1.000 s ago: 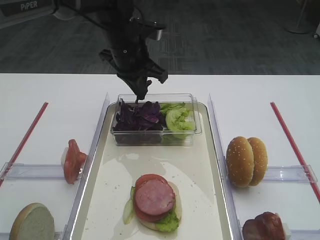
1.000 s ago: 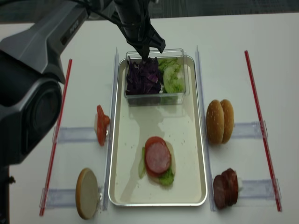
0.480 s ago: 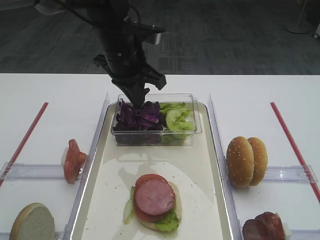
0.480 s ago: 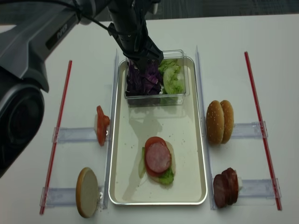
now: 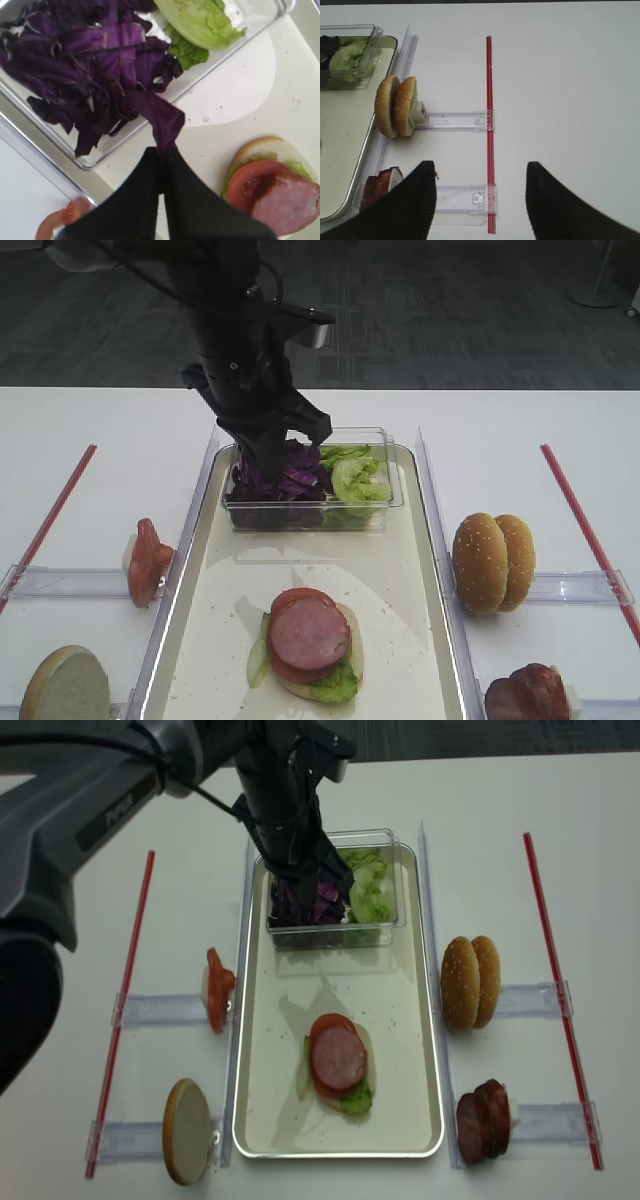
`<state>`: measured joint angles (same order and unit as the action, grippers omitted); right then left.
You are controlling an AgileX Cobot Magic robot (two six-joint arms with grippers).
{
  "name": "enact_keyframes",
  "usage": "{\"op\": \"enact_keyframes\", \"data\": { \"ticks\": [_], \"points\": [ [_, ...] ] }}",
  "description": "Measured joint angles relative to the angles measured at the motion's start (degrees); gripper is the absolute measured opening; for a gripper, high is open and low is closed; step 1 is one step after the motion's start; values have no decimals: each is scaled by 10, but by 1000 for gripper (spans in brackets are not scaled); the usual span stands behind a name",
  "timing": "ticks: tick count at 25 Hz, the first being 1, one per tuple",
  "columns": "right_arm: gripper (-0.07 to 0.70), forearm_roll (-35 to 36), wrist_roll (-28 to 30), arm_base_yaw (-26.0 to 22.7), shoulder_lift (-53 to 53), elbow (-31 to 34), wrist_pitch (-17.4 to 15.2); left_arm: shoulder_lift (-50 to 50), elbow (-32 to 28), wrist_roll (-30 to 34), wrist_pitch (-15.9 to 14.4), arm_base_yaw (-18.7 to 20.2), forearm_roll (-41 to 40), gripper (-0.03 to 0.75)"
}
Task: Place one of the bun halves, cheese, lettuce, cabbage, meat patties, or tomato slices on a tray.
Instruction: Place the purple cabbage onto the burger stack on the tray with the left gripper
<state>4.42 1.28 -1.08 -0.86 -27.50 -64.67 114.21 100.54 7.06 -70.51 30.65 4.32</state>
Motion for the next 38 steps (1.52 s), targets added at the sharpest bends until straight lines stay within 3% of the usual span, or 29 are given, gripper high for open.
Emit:
{"op": "enact_keyframes", "data": {
  "ticks": [12,19,31,38],
  "points": [
    [428,-1,0,0,0,0,0,-73,-118,0,1,5,3,-12],
    [427,-1,0,0,0,0,0,-103,-190,1,5,49,4,-12],
    [427,-2,0,0,0,0,0,-105,-204,11,42,134,4,-12],
    [427,-2,-2,0,0,0,0,-105,-205,17,61,143,0,-12]
  ]
}}
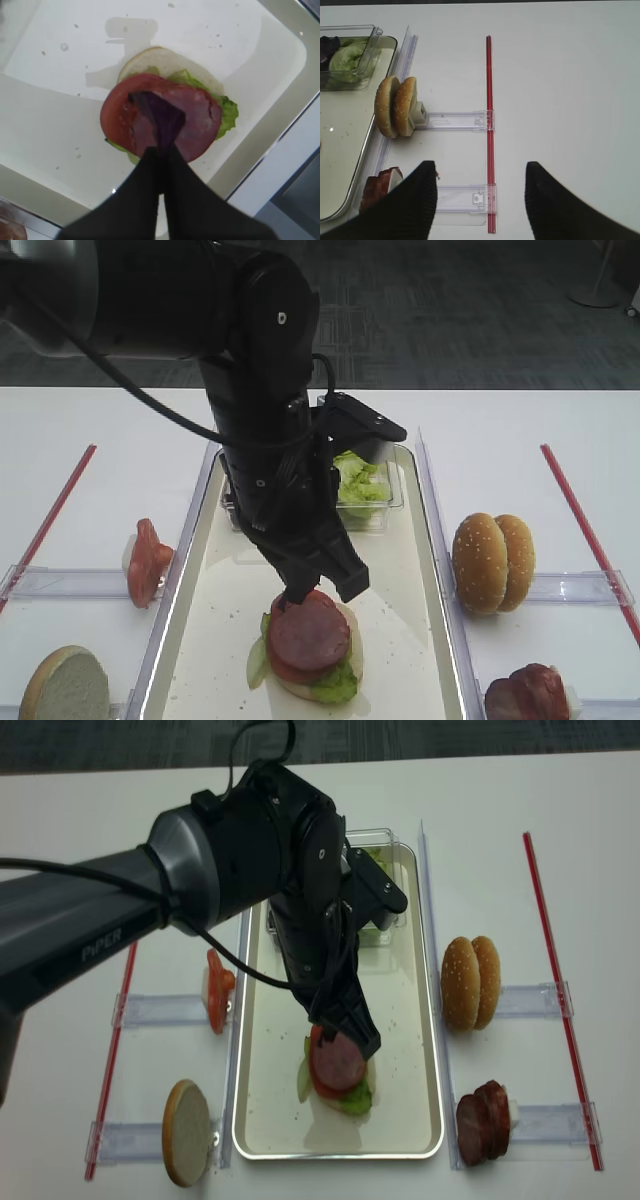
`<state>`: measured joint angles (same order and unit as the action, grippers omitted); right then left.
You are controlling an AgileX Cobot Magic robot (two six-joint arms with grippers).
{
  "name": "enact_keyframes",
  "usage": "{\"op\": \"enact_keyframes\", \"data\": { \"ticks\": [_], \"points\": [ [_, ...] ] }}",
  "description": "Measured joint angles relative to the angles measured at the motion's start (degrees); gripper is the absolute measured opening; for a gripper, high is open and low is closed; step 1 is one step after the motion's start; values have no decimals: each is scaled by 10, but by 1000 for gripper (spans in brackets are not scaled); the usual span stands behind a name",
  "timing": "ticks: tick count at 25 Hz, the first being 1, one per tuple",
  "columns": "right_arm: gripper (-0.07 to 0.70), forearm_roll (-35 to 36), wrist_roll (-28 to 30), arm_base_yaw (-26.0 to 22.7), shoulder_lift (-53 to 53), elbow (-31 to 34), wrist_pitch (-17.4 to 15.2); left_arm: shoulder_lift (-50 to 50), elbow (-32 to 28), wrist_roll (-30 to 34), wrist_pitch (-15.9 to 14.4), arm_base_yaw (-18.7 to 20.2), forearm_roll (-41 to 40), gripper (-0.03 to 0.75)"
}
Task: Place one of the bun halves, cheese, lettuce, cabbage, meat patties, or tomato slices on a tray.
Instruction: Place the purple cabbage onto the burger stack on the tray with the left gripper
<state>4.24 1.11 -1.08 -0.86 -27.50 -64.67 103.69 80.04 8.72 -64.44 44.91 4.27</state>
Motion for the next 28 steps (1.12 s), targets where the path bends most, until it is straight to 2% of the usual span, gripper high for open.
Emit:
{"op": "enact_keyframes", "data": {
  "ticks": [4,10,16,28],
  "points": [
    [427,0,-1,0,0,0,0,0,-4,9,7,2,-7,-12],
    [427,0,-1,0,0,0,0,0,-44,29,14,6,-9,-12],
    [427,0,-1,0,0,0,0,0,-46,60,47,7,2,-12],
    [426,0,-1,0,0,0,0,25,-46,94,50,15,5,-12]
  ]
}}
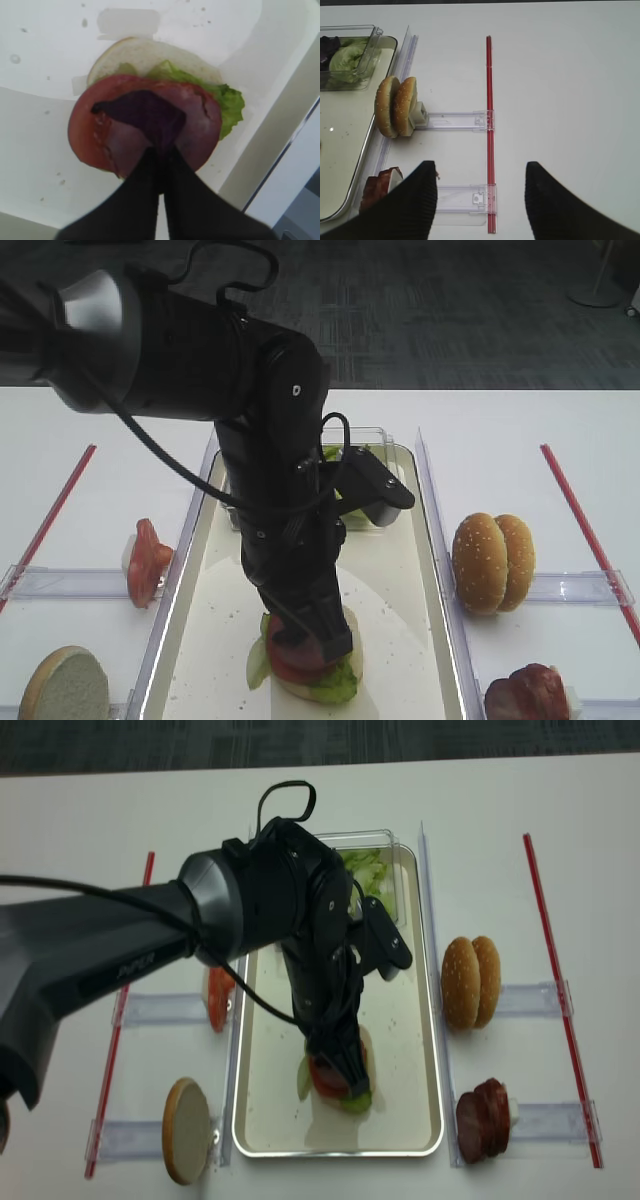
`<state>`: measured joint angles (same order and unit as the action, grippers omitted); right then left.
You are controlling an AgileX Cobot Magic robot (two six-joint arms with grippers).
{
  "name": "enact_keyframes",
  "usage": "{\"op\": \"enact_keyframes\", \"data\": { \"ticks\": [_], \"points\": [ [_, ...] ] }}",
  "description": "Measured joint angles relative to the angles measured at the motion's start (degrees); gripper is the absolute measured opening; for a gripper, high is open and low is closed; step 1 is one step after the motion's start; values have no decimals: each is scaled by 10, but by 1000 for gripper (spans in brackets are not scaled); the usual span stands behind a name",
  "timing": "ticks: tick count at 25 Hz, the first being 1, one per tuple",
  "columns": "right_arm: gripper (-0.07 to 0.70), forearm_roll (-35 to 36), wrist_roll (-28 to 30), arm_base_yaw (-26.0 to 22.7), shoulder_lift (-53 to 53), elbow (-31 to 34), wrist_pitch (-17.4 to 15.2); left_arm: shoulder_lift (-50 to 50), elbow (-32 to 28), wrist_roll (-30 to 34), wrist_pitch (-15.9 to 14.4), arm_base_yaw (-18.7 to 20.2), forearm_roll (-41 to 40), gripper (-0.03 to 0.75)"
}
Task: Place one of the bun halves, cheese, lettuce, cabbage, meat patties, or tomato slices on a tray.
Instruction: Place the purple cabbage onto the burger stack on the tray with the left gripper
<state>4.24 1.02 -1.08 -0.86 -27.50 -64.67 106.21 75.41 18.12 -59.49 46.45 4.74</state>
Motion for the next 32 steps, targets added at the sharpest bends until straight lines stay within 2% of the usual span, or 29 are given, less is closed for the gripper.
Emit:
{"op": "enact_keyframes", "data": {
  "ticks": [11,15,22,29,32],
  "points": [
    [426,0,1,0,0,0,0,0,0,0,-4,1,0,-12],
    [426,0,1,0,0,0,0,0,0,0,-7,1,0,13],
    [426,0,1,0,0,0,0,0,0,-2,-16,1,0,148],
    [426,0,1,0,0,0,0,0,0,-17,-18,1,0,394],
    [426,0,1,0,0,0,0,0,0,-27,-18,1,0,449]
  ]
}}
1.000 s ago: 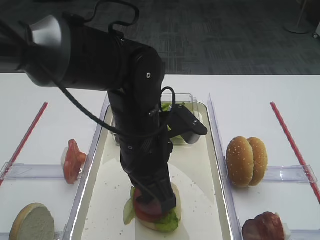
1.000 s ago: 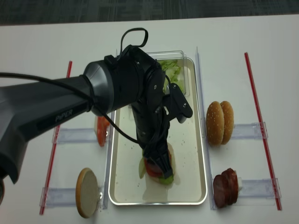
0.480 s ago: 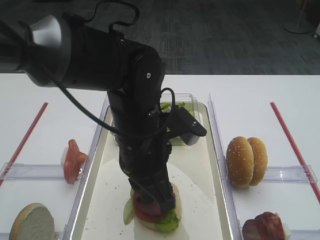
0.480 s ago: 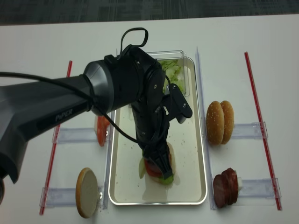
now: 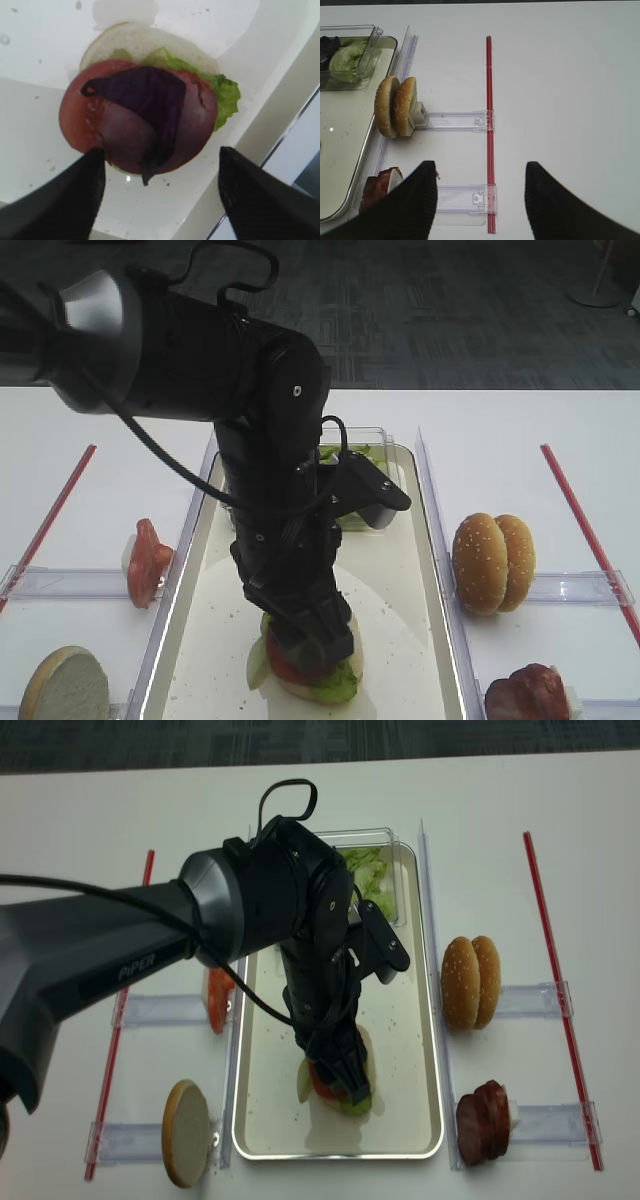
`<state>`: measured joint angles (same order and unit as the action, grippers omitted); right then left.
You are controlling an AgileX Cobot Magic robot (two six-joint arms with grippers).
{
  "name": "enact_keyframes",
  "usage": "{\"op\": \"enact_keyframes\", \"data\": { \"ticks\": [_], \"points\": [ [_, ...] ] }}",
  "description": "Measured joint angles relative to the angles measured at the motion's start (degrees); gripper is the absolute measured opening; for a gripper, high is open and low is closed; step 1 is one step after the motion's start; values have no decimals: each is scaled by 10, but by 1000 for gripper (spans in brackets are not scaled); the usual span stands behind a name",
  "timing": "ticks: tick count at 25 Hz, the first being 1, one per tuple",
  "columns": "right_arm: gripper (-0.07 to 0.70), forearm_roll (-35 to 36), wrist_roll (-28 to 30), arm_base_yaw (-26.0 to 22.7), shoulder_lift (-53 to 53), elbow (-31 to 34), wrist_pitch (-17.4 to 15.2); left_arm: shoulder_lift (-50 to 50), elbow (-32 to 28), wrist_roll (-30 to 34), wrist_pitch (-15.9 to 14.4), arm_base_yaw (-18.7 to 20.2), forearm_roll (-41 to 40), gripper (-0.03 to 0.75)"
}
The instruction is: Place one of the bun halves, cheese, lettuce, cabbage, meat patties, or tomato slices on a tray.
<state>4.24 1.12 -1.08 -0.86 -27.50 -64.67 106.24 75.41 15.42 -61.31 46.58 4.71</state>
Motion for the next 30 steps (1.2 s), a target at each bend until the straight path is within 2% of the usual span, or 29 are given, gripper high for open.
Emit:
{"op": "enact_keyframes", "data": {
  "ticks": [6,17,25,30],
  "points": [
    [426,0,0,0,0,0,0,0,5,-25,-11,0,0,470],
    [426,0,0,0,0,0,0,0,81,-70,-52,-2,-29,472],
    [426,0,0,0,0,0,0,0,92,-81,-77,-56,-27,472],
    [426,0,0,0,0,0,0,0,92,-93,-79,-97,-25,472]
  ]
}}
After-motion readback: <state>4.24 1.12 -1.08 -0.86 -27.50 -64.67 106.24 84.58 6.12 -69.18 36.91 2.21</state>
